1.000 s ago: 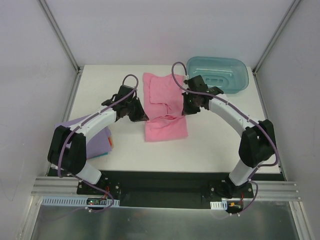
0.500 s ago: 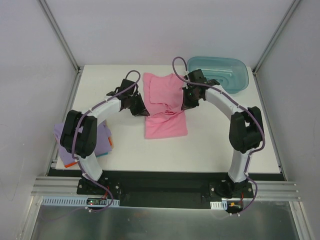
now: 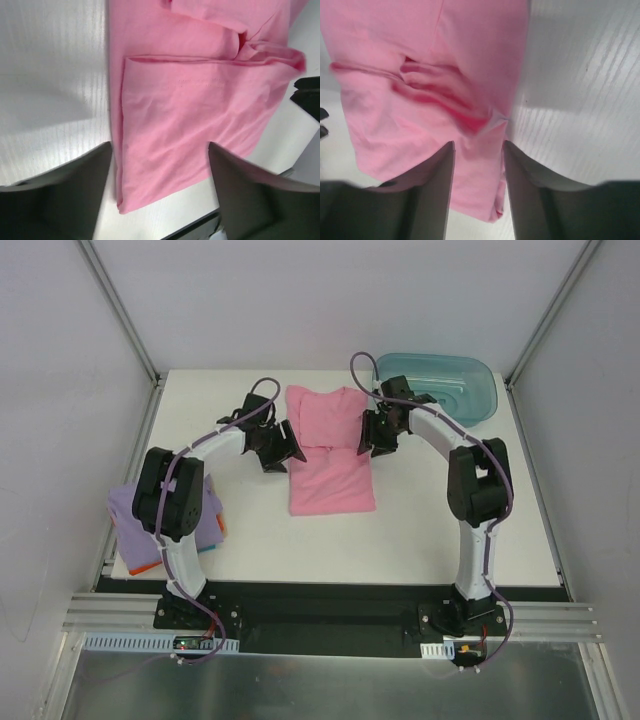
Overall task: Fold and stack the t-shirts
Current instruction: Fold the folded rectangular tshirt in 1/3 of the way, then grab one side of the 2/3 rectangular tshirt with both arms, then fold the long partially folded tshirt into a neat square
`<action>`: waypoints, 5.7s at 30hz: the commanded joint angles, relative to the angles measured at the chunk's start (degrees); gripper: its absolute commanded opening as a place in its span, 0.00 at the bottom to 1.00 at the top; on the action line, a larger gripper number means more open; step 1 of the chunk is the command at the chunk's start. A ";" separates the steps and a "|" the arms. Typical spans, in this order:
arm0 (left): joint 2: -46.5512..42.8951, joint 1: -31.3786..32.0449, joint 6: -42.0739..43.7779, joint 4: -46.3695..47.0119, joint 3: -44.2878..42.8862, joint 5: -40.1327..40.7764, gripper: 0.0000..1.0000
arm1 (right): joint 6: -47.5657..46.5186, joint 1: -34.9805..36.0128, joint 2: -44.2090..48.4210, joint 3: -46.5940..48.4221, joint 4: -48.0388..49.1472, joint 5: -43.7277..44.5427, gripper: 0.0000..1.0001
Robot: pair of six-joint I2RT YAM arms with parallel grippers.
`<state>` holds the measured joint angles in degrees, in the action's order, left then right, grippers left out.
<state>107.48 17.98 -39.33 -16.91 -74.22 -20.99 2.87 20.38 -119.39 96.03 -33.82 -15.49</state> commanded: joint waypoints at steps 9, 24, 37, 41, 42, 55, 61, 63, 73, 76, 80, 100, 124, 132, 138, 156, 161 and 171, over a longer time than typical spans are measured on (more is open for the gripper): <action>-15.26 -0.66 1.01 -0.59 7.49 -3.18 0.99 | 1.25 0.88 14.97 -11.27 6.22 -5.08 0.97; -27.68 1.71 -2.15 3.63 31.41 -3.96 0.95 | 12.25 3.52 44.78 -49.54 20.55 10.25 0.97; -15.38 2.33 -3.56 8.73 30.10 -6.60 0.64 | 13.12 3.35 29.84 -44.26 22.93 3.71 0.86; -12.04 2.59 -3.65 9.26 29.48 -7.13 0.49 | 13.91 2.82 27.02 -43.47 22.48 3.18 0.78; -11.60 2.59 -3.65 9.26 29.30 -7.22 0.47 | 14.09 2.73 25.98 -43.47 22.57 2.05 0.74; -8.08 2.68 -3.56 9.17 28.69 -6.96 0.04 | 15.05 2.73 20.52 -44.79 23.98 -6.31 0.38; -7.81 2.68 -3.30 9.26 28.60 -6.08 0.00 | 14.09 2.56 21.83 -45.67 20.48 -5.52 0.40; -8.08 2.68 -2.95 9.26 28.95 -5.12 0.00 | 13.04 2.56 22.71 -45.75 19.15 -4.56 0.42; -10.97 2.76 -1.71 9.52 29.92 -3.62 0.00 | 12.33 2.65 24.47 -46.72 17.30 -5.17 0.44; -12.03 3.03 -1.54 9.79 30.01 -3.35 0.00 | 12.15 2.73 24.21 -46.72 17.56 -5.52 0.42; -12.65 3.12 -1.71 9.88 29.74 -4.40 0.00 | 12.50 2.73 21.85 -45.41 18.79 -5.60 0.13; -13.71 3.12 -2.68 9.70 26.67 -5.29 0.47 | 12.24 2.73 24.03 -46.46 20.55 -7.28 0.01; -56.21 10.32 -10.59 3.82 47.67 -6.07 0.00 | 16.02 15.29 58.81 -60.69 7.74 -11.75 0.01; -73.12 11.64 -9.10 -6.72 41.00 -4.41 0.00 | 13.48 15.39 72.98 -52.01 -6.16 -15.28 0.01; -70.04 11.64 -6.20 -8.84 34.85 0.24 0.00 | 9.70 15.04 69.66 -45.07 -10.03 -10.81 0.01; -53.44 10.06 -2.86 -8.85 22.28 17.12 0.00 | 3.72 3.00 52.60 -30.82 -6.08 -11.50 0.01; -45.44 6.64 -1.36 -8.32 18.94 15.12 0.00 | 3.28 1.33 47.69 -27.92 -4.41 -13.52 0.01; -32.96 1.80 -0.22 -6.91 12.26 10.27 0.00 | 2.66 -2.36 37.75 -22.03 -3.35 -15.46 0.01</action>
<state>71.75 22.41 -41.98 -24.21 -58.11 -10.87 7.33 19.97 -78.41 69.78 -37.91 -30.81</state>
